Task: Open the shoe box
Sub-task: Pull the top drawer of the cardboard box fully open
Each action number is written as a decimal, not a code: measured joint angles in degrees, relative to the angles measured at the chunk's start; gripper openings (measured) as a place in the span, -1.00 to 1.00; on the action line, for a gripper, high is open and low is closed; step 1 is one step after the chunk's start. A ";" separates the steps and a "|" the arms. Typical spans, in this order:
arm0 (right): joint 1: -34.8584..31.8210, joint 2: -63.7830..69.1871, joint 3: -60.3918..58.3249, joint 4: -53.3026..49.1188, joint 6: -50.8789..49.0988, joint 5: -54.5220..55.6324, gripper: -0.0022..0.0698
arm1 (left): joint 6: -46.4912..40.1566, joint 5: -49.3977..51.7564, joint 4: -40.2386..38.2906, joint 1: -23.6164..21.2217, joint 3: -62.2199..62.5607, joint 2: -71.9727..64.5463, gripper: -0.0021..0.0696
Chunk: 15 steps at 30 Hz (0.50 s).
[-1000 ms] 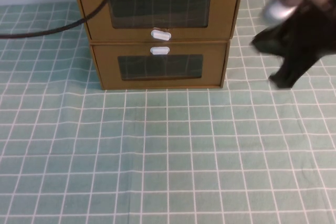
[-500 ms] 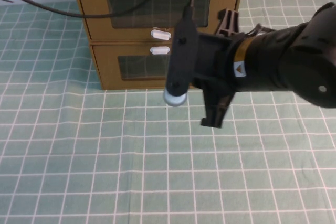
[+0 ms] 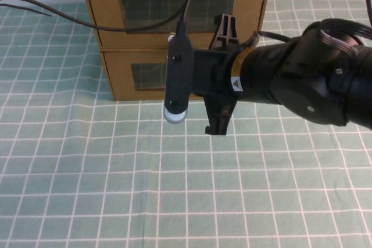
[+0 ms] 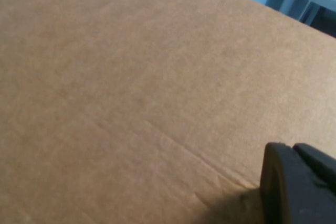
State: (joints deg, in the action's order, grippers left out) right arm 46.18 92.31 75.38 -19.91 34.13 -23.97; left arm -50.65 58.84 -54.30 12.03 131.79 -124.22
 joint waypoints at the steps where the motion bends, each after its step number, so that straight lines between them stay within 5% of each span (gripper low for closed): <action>1: 0.00 0.27 0.42 -0.98 -0.61 0.32 -0.97 | 0.14 0.11 -0.11 0.00 0.00 -0.03 -0.96; 6: 0.66 3.41 3.36 -13.88 -11.54 1.06 -0.80 | 0.27 0.25 -0.20 0.00 0.05 -0.03 -0.96; 15: 2.21 11.04 5.18 -48.20 -46.34 0.22 -0.05 | 0.98 0.71 -0.63 -0.08 0.27 -0.38 -0.96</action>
State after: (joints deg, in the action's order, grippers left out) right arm 48.40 103.35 80.56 -68.11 -12.21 -23.75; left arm -49.67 59.56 -54.93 11.95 132.06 -124.61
